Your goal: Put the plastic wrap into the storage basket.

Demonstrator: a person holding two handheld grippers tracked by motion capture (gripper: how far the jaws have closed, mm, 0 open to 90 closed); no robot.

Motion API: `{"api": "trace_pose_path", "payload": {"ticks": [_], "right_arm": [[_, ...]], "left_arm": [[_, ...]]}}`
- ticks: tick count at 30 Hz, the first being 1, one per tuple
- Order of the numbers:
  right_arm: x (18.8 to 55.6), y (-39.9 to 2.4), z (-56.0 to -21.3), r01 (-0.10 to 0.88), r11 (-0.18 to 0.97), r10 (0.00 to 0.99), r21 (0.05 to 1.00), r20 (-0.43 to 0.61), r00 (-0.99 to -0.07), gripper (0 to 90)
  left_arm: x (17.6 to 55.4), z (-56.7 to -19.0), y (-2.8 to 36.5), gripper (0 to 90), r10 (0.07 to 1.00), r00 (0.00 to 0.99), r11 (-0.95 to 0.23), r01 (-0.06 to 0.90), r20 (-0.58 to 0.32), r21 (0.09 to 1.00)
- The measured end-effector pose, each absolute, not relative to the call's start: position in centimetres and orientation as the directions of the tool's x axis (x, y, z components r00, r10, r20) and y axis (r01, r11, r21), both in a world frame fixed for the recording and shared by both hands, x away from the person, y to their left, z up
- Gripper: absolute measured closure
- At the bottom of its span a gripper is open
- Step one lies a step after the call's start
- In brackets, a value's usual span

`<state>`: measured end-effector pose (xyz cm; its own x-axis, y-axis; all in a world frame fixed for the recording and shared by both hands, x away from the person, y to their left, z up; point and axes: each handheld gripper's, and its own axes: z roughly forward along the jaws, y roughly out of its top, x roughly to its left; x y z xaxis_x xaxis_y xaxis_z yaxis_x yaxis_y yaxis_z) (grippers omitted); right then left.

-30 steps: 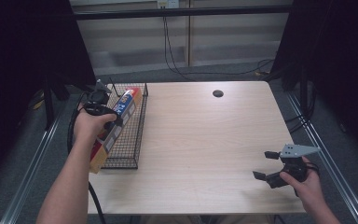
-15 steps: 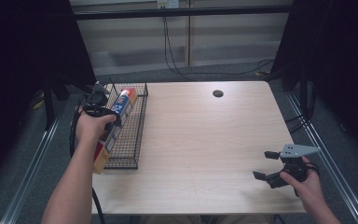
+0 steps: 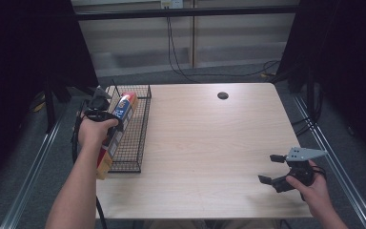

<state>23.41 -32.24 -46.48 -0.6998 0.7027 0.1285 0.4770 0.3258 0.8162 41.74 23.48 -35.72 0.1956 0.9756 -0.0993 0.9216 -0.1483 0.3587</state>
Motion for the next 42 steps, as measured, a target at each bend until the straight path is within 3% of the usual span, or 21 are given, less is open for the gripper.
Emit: {"api": "trace_pose_path", "payload": {"ticks": [42], "right_arm": [[23.4,-32.2,-46.4,0.472,0.331,0.696,0.817,0.126,-0.707,4.2]], "left_arm": [[42.2,-38.3,23.1,42.6,0.99,0.113,-0.08,0.945,-0.088,0.317]]}}
